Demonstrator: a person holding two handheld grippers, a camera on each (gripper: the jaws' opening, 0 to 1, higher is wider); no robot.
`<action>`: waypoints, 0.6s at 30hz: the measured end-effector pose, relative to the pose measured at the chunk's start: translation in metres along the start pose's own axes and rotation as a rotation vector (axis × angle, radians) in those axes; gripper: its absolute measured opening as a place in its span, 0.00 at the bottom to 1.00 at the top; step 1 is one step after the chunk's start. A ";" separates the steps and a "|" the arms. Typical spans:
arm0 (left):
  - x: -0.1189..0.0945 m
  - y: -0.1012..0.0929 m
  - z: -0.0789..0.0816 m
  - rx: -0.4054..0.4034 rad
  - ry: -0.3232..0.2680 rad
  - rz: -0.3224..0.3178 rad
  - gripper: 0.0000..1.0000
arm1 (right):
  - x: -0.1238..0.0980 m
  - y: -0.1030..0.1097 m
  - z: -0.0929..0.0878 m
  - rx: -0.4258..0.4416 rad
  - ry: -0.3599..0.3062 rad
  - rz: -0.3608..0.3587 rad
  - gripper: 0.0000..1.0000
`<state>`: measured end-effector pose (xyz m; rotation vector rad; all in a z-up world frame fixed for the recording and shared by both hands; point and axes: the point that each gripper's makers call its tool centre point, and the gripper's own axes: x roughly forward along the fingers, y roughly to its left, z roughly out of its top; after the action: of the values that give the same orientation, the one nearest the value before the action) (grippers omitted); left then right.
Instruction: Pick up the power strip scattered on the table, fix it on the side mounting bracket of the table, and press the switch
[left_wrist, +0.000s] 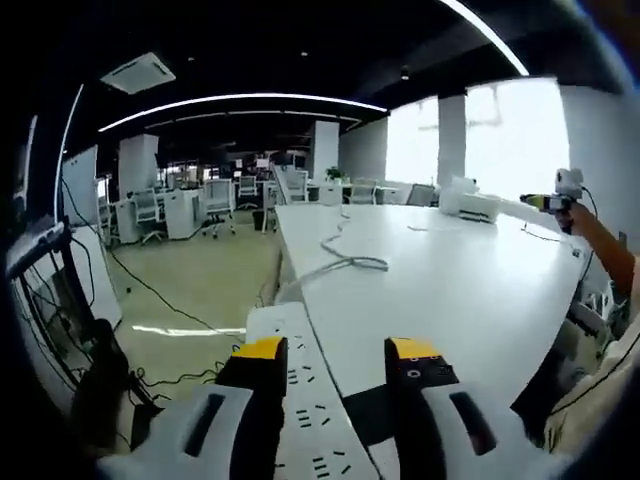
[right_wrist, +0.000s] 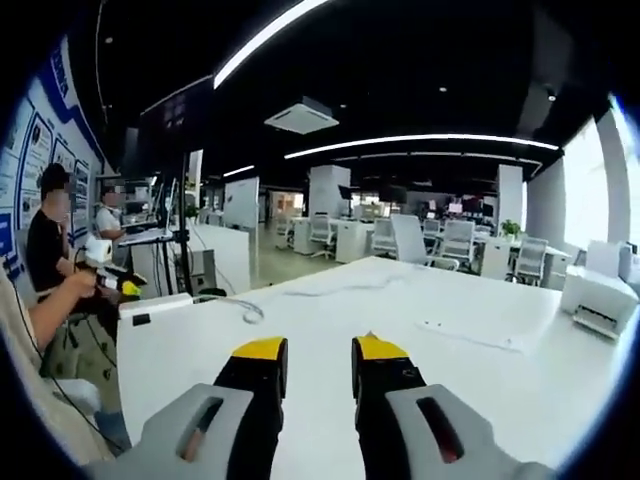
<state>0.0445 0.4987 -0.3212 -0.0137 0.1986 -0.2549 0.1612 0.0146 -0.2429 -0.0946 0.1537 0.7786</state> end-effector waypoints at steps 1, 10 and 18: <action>0.001 -0.002 0.004 -0.005 -0.021 -0.009 0.45 | -0.002 0.001 -0.001 0.000 0.000 -0.001 0.22; 0.011 -0.019 0.032 0.052 -0.140 -0.033 0.47 | -0.016 0.000 -0.005 0.032 -0.019 -0.031 0.23; 0.016 -0.020 0.043 0.054 -0.181 -0.024 0.48 | -0.032 -0.004 -0.007 0.041 -0.045 -0.064 0.24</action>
<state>0.0629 0.4747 -0.2814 0.0140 0.0116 -0.2818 0.1404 -0.0114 -0.2437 -0.0431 0.1230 0.7129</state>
